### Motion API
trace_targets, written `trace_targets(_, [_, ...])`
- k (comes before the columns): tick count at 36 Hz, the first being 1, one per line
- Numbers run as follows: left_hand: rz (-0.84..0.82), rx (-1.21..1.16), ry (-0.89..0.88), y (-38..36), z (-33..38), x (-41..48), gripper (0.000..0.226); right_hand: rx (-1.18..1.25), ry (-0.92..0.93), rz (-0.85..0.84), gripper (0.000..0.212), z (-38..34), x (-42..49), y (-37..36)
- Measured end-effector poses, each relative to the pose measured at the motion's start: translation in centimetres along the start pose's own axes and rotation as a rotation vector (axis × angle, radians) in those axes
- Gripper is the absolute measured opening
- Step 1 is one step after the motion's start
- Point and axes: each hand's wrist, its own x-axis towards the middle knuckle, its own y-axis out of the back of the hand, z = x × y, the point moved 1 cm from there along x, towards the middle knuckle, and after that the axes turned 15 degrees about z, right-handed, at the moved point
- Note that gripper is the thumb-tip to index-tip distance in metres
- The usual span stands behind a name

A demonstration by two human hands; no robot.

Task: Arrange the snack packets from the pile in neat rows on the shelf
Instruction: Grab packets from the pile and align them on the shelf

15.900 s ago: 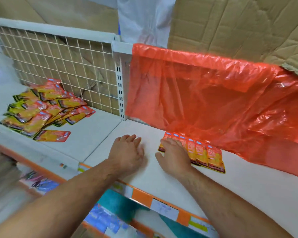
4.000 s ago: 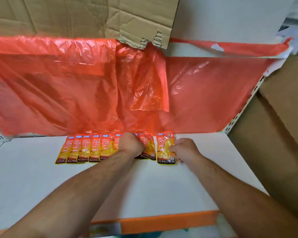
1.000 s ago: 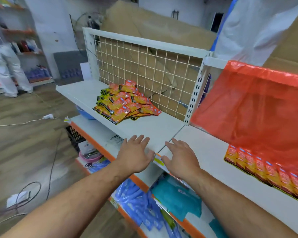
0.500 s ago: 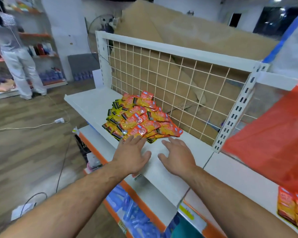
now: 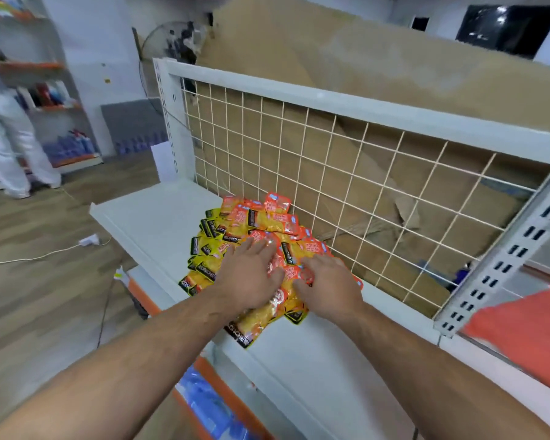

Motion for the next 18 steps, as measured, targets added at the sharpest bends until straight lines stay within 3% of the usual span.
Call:
trace_targets(7, [0.010, -0.044, -0.150, -2.0, -3.4, 6.9, 0.052, -0.134, -0.260, 0.011, 0.049, -1.5, 3.9, -1.0])
trace_targets(12, [0.064, 0.002, -0.255, -3.1, -5.3, 11.7, 0.050, -0.164, -0.467, 0.004, 0.063, -2.4, 6.5, -1.8])
trace_targets(15, [0.042, -0.007, -0.281, -3.7, -6.1, 13.2, 0.038, -0.143, -0.601, -0.015, 0.072, -2.7, 7.1, -2.3])
trace_targets(18, [0.033, -0.031, -0.276, -4.0, -6.4, 14.7, 0.046, -0.133, -0.684, -0.008, 0.079, -2.9, 7.9, -2.4])
